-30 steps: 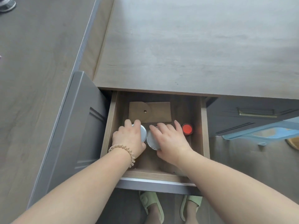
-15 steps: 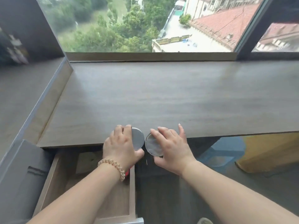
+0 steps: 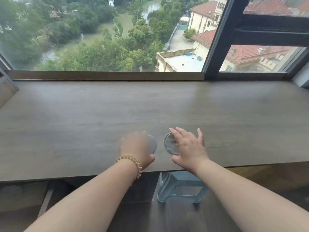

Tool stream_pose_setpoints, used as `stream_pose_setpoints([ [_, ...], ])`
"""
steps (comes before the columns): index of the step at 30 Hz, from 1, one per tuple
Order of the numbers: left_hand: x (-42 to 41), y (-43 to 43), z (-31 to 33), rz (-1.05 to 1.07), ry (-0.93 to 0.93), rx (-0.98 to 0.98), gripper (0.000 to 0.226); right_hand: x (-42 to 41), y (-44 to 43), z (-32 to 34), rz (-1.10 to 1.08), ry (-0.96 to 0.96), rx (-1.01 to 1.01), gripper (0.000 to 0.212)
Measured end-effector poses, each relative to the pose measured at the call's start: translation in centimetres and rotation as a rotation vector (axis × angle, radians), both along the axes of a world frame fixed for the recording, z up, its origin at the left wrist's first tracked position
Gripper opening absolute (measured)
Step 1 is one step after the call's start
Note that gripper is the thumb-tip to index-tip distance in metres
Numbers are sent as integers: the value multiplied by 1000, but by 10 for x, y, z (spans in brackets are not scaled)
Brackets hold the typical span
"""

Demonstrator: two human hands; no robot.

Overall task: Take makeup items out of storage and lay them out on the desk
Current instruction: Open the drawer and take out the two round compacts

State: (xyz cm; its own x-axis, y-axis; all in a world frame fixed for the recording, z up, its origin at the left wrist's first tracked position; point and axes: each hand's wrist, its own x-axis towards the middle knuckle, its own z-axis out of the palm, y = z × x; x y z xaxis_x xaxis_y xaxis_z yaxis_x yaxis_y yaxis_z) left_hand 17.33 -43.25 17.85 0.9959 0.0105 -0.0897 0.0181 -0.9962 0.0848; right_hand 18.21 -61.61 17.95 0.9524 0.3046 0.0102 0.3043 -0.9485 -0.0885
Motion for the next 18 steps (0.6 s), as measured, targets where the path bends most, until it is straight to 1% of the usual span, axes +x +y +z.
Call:
stream_pose_setpoints([
  [3,27,-26,-8,-32,-3,15,59,28,-21,-11,-24,30,-22,83],
  [5,43,-37,-15,-50,-20,29,59,42,-30,-19,-30,50,-79,82],
  [9,71,-60,-34,-113,10,46,75,64,-49,-36,-63,98,-164,82],
  [11,83,-70,-40,-126,21,24,68,76,-60,-40,-62,135,-186,82],
  [14,94,-83,-46,-115,39,-1,56,89,-73,-49,-48,177,-158,82],
  [18,104,-97,-59,-122,37,-38,61,104,-88,-57,-3,198,-130,81],
])
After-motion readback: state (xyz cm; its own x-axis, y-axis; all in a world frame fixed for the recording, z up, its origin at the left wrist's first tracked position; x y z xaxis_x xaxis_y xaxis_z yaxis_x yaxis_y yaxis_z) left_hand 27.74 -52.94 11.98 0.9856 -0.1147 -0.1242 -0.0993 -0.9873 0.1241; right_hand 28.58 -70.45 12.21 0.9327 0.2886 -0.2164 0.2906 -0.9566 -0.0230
